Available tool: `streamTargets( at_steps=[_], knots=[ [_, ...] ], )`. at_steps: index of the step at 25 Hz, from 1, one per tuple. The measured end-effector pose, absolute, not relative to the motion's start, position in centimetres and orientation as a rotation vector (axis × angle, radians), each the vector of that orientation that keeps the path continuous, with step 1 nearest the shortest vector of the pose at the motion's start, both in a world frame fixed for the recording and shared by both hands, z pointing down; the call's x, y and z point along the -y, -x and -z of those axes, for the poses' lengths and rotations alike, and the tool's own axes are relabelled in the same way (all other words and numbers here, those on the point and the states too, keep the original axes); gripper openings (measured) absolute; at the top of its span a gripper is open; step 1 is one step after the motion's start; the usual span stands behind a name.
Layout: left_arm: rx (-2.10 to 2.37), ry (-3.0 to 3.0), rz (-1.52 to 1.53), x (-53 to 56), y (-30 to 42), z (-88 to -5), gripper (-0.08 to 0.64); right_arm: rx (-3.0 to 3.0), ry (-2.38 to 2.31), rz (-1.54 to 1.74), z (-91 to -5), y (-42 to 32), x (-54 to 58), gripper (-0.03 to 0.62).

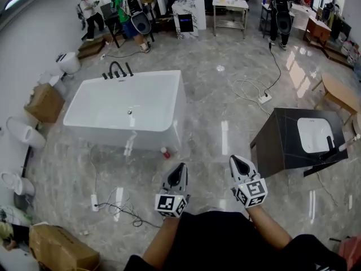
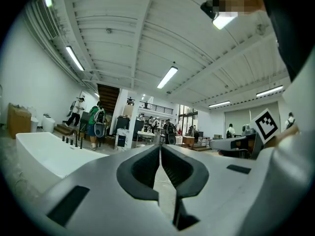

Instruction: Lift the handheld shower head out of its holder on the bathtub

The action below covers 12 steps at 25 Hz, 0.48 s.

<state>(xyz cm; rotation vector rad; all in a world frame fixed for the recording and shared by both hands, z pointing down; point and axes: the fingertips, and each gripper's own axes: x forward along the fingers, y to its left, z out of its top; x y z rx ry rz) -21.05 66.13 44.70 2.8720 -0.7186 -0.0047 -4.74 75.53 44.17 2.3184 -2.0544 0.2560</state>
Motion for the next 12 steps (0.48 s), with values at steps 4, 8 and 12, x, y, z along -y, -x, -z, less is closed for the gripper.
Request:
streamTargets(
  at_steps=[4, 8, 12],
  knots=[
    [0.714, -2.863, 0.012, -66.5, 21.0, -45.0, 0.005, 2.050, -2.307, -0.249, -44.1, 4.4, -76.0, 0.000],
    [0.689, -2.875, 0.013, -66.8, 21.0, -45.0, 0.005, 2.062, -2.285, -0.252, -44.6, 4.6, -76.7, 0.000],
    [0.699, -2.863, 0.000, -66.9, 20.9, -45.6, 0.057, 2.063, -2.266, -0.288, -45.5, 4.2, -77.3, 0.050]
  ],
)
